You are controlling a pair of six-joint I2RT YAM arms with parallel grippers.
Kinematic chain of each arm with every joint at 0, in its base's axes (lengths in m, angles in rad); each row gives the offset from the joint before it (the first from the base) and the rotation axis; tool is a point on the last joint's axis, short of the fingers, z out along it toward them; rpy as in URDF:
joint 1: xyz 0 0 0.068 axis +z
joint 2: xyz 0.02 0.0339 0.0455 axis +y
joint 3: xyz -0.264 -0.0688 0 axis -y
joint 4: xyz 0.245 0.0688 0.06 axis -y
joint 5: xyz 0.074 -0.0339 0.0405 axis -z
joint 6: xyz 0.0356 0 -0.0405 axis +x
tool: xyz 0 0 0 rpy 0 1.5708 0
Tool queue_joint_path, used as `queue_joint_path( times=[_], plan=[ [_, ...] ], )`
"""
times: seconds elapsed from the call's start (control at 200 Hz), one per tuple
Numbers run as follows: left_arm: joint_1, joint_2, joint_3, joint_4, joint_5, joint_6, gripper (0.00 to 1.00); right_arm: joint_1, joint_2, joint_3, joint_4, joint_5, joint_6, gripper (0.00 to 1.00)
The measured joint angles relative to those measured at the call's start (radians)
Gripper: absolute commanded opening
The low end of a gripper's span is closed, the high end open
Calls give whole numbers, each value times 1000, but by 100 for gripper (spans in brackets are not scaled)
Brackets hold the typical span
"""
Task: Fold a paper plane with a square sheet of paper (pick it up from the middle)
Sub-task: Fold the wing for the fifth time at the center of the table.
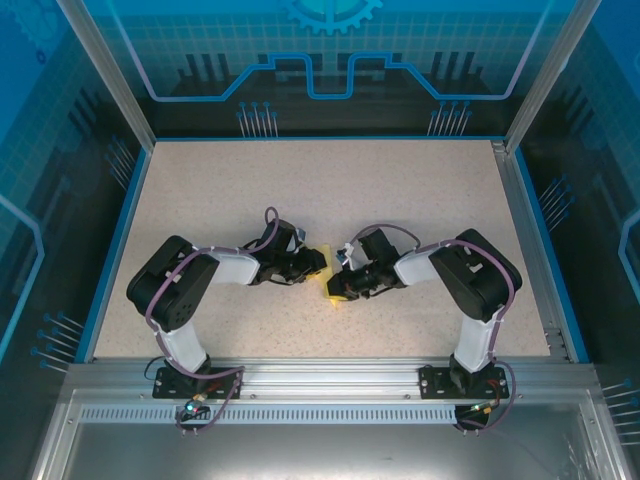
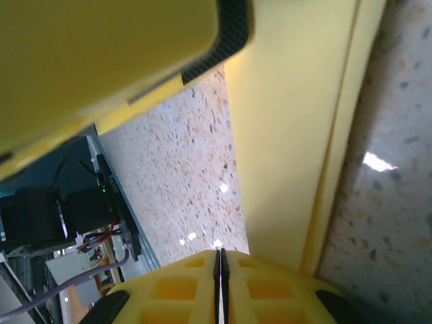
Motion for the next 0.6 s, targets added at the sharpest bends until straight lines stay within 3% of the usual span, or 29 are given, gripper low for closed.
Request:
queue_joint_path(
  times=[0.6],
  plan=[
    [0, 0, 0, -5, -4, 0, 34, 10, -43, -25, -101, 38, -118, 9]
  ],
)
